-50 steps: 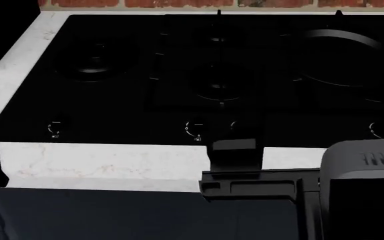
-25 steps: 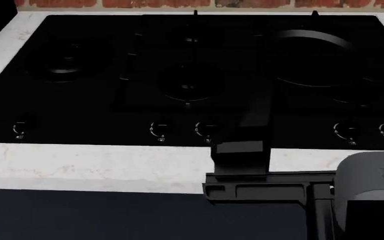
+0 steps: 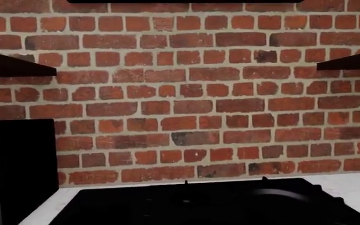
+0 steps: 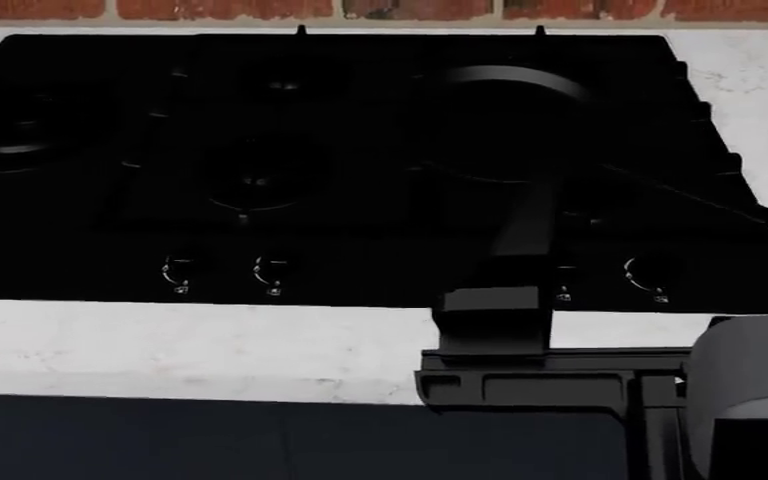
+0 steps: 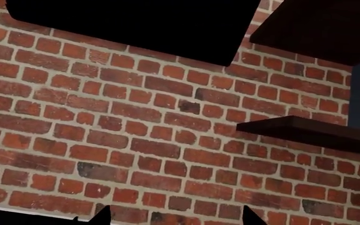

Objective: Pick the ginger from the plate and place it in the pan.

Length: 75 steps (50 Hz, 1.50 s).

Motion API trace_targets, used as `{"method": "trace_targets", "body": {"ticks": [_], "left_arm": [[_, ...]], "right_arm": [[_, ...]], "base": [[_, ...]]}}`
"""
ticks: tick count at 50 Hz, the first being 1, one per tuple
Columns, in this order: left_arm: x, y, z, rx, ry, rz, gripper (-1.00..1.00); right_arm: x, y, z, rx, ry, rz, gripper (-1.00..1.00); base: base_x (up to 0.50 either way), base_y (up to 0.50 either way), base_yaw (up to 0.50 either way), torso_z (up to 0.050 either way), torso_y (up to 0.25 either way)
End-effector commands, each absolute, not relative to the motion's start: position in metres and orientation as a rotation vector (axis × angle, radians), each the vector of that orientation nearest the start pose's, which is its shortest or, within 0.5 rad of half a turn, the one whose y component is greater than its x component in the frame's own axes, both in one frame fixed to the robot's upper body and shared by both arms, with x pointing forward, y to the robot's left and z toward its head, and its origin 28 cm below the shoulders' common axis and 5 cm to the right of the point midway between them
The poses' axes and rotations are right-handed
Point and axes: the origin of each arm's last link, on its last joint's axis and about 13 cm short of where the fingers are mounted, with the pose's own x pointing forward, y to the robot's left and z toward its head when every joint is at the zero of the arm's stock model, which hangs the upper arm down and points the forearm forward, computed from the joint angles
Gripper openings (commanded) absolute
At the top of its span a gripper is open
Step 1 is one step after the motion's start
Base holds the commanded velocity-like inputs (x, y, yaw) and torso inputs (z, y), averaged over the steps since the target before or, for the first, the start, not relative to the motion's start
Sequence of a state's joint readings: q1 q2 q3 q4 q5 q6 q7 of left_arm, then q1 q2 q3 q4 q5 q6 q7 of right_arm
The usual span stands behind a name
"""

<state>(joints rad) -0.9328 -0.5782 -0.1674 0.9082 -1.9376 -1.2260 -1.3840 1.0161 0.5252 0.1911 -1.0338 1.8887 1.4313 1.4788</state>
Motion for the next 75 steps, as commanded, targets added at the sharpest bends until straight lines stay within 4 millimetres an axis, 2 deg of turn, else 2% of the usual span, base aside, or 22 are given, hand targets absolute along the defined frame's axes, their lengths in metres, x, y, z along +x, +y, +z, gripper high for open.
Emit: {"method": "trace_targets", "body": {"ticks": [1,41,75], "left_arm": [[0.1498,0.2237,0.2832,0.015,-0.274,-0.056,1.0],[0.1459,0.2248,0.2868,0.0,-0.299,-0.047,1.0],[0.1429,0.2276,0.2908,-0.002,-0.317,-0.03,1.0]], "right_arm": [[0.1432,-0.109,0.2775,-0.21,-0.473,-0.075,1.0],[0.1418,-0.1091,0.2792,-0.219,-0.485,-0.066,1.0],[0.1388,-0.105,0.2836,-0.235,-0.509,-0.036,1.0]], "base": [[0.06,-0.38,0.0,0.0,0.0],[0.09,-0.34,0.0,0.0,0.0],[0.22,-0.09,0.0,0.0,0.0]]}}
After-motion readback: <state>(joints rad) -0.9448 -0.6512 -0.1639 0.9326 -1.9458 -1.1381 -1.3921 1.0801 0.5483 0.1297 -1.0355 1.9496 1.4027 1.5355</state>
